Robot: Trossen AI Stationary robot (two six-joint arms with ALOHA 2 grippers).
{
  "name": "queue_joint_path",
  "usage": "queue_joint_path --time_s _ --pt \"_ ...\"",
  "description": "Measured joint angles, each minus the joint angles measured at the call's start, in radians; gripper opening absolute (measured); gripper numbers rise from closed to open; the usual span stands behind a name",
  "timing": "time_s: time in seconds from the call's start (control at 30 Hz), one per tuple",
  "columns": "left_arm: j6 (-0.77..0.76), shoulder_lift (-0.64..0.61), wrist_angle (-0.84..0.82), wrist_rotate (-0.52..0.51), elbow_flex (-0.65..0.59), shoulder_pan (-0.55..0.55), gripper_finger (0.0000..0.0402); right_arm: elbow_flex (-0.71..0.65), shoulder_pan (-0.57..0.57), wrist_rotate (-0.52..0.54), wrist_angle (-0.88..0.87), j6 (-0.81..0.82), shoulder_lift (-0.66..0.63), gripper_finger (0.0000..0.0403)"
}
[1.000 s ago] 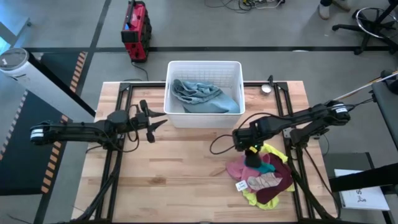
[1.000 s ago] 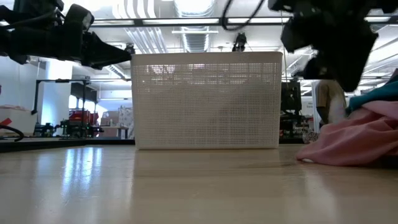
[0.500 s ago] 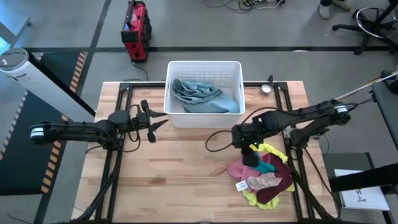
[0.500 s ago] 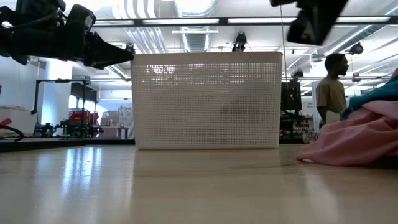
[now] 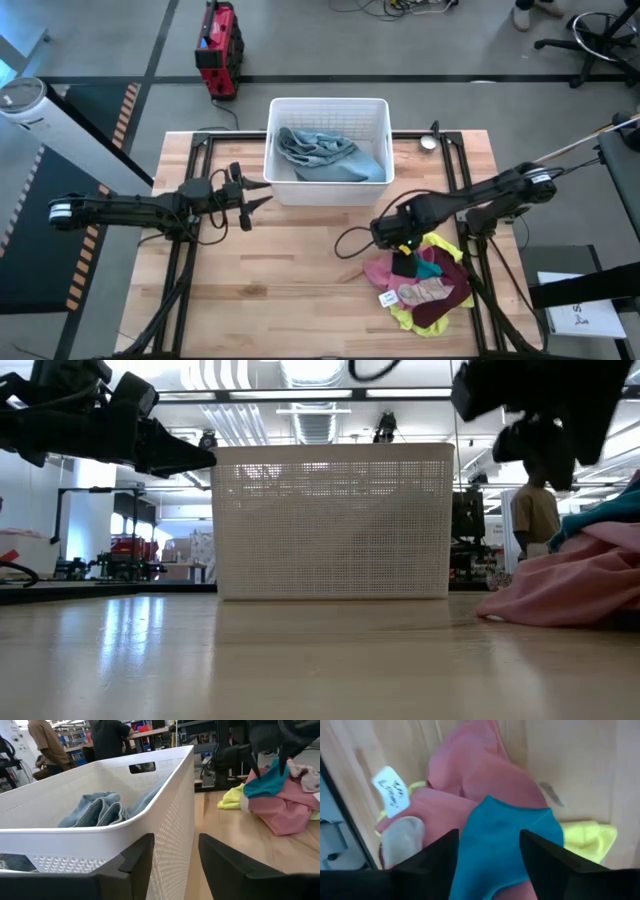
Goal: Sort clothes
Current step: Put the blue sock into the white laundry bin
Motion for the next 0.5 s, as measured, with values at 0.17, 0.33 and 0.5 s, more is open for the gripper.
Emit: queue_joint_path --time_s 0.17,0.33,0.5 --pt "-0.006 0.004 0.002 0.001 0.000 0.000 0.0170 -0.006 0.016 0.000 0.000 -0.011 0.083 0.0216" --pt "-0.005 0.005 0.003 0.001 0.000 0.000 0.0175 -0.006 0.023 -0.033 -0.002 -0.052 0.163 0.0204" --pt "-0.006 0.005 0.002 -0.001 0.000 0.000 0.0165 -0.004 0.024 -0.032 -0.016 -0.072 0.198 0.0123"
